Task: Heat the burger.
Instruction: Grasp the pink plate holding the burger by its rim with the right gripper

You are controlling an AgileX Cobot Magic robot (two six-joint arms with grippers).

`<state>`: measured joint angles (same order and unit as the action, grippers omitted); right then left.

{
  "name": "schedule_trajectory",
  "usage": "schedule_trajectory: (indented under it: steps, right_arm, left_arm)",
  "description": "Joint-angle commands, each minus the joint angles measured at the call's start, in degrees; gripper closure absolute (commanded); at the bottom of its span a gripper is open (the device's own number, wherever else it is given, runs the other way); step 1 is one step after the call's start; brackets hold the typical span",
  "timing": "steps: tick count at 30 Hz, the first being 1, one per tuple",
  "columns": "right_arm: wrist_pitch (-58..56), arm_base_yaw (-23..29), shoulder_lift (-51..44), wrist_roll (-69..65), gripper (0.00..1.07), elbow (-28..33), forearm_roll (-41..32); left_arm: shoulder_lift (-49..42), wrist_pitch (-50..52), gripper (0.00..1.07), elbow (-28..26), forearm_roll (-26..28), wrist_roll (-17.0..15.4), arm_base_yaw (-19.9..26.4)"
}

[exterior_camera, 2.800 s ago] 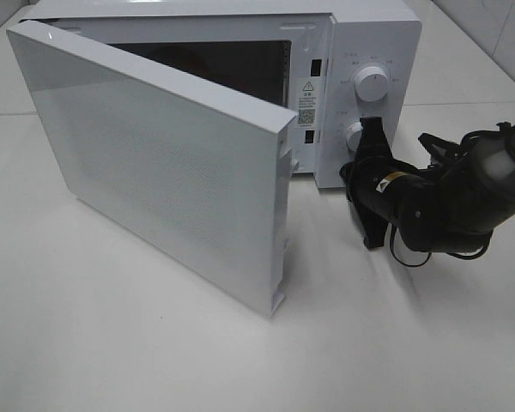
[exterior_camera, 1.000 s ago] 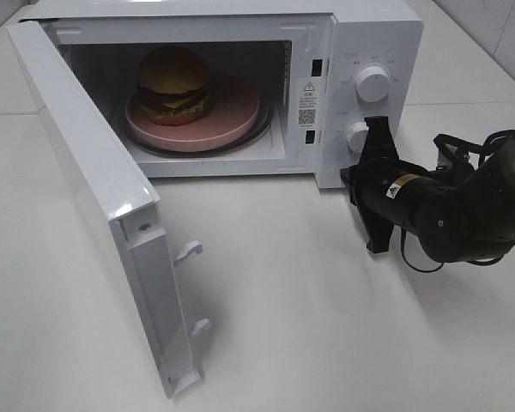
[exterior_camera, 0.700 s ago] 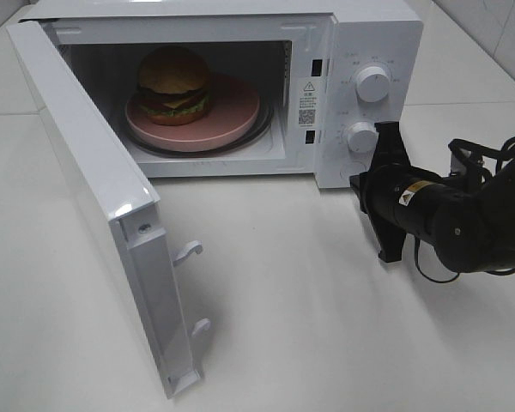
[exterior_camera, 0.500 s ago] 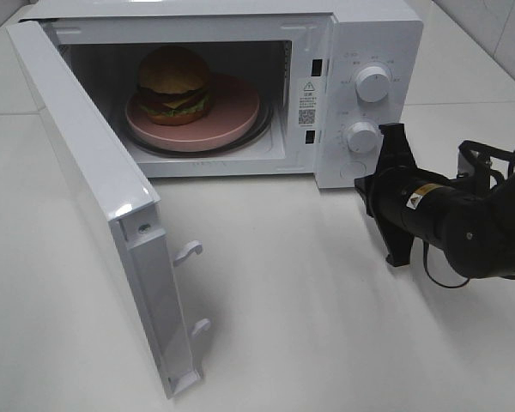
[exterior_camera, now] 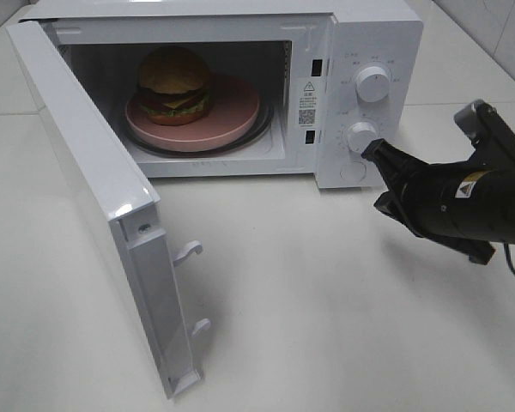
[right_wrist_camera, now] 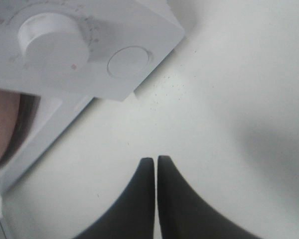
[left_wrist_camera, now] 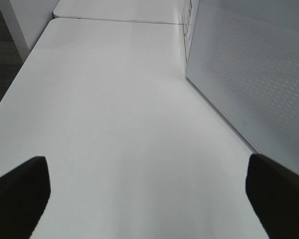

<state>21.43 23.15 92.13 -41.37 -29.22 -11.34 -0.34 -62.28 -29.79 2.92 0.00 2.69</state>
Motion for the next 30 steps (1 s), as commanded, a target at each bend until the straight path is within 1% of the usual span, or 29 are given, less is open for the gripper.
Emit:
schedule_trajectory:
  steps: [1, 2, 4, 5, 6, 7, 10, 11, 12, 13, 14, 15, 17, 18, 19, 20, 21, 23, 25, 26, 27, 28, 30]
  right_arm:
    - [-9.4, 0.3, -6.0, 15.5, 1.01, -0.6, 0.2]
    - [-9.4, 0.3, -6.0, 15.5, 1.01, -0.6, 0.2]
    - [-22.5, 0.3, -11.1, 34.3, 0.99, -3.6, 0.2]
    - [-22.5, 0.3, -11.1, 34.3, 0.99, -3.6, 0.2]
    - [-26.2, 0.3, -11.9, 37.8, 0.98, -4.6, 0.2]
    - [-32.8, 0.3, -13.1, 44.7, 0.95, -6.8, 0.3]
    - [-36.2, 0.3, -13.5, 47.7, 0.92, -7.9, 0.3]
    - [-41.4, 0.3, -13.6, 51.7, 0.85, -9.9, 0.3]
    - [-45.9, 0.3, -13.6, 55.3, 0.75, -11.7, 0.8]
    - [-45.9, 0.3, -13.6, 55.3, 0.75, -11.7, 0.8]
    - [-47.6, 0.3, -13.6, 57.0, 0.68, -12.7, 1.3]
    - [-47.6, 0.3, -13.6, 57.0, 0.68, -12.7, 1.3]
    - [-51.5, 1.4, -13.6, 63.7, 0.38, -15.3, 3.6]
    - [-51.5, 1.4, -13.6, 63.7, 0.38, -15.3, 3.6]
    - [-52.0, 1.8, -13.6, 66.2, 0.30, -15.9, 3.6]
    - [-52.9, 2.5, -13.3, 71.2, 0.17, -17.0, 3.2]
    - [-52.9, 2.5, -13.3, 71.2, 0.17, -17.0, 3.2]
    - [-54.7, 3.9, -12.2, 76.5, 0.06, -18.9, 3.2]
    - [-55.4, 4.4, -11.7, 77.6, 0.06, -19.5, 3.2]
    - [-57.5, 5.4, -9.9, 80.0, 0.07, -21.3, 3.5]
    - [-57.5, 5.4, -9.9, 80.0, 0.07, -21.3, 3.5]
    - [-59.2, 6.5, -7.8, 82.9, 0.07, -23.3, 3.7]
    - [-59.9, 7.1, -6.6, 84.0, 0.07, -24.4, 3.7]
  left_arm:
    - [-0.2, 0.9, 0.06, 0.2, -0.2, 0.0, 0.1]
    - [-0.2, 0.9, 0.06, 0.2, -0.2, 0.0, 0.1]
    - [-0.2, 0.9, 0.06, 0.2, -0.2, 0.0, 0.1]
    - [-0.2, 0.9, 0.06, 0.2, -0.2, 0.0, 0.1]
    - [-0.2, 0.9, 0.06, 0.2, -0.2, 0.0, 0.1]
    - [-0.2, 0.9, 0.06, 0.2, -0.2, 0.0, 0.1]
    - [-0.2, 0.9, 0.06, 0.2, -0.2, 0.0, 0.1]
    - [-0.2, 0.9, 0.06, 0.2, -0.2, 0.0, 0.1]
    - [-0.2, 0.9, 0.06, 0.2, -0.2, 0.0, 0.1]
    - [-0.2, 0.9, 0.06, 0.2, -0.2, 0.0, 0.1]
    - [-0.2, 0.9, 0.06, 0.2, -0.2, 0.0, 0.1]
    - [-0.2, 0.9, 0.06, 0.2, -0.2, 0.0, 0.1]
    - [-0.2, 0.9, 0.06, 0.2, -0.2, 0.0, 0.1]
    - [-0.2, 0.9, 0.06, 0.2, -0.2, 0.0, 0.1]
    - [-0.2, 0.9, 0.06, 0.2, -0.2, 0.0, 0.1]
    - [-0.2, 0.9, 0.06, 0.2, -0.2, 0.0, 0.1]
    - [-0.2, 0.9, 0.06, 0.2, -0.2, 0.0, 0.1]
    - [-0.2, 0.9, 0.06, 0.2, -0.2, 0.0, 0.1]
    - [-0.2, 0.9, 0.06, 0.2, -0.2, 0.0, 0.1]
    - [-0.2, 0.9, 0.06, 0.2, -0.2, 0.0, 0.1]
    - [-0.2, 0.9, 0.06, 0.2, -0.2, 0.0, 0.1]
    - [-0.2, 0.9, 0.06, 0.2, -0.2, 0.0, 0.1]
    - [-0.2, 0.9, 0.06, 0.2, -0.2, 0.0, 0.1]
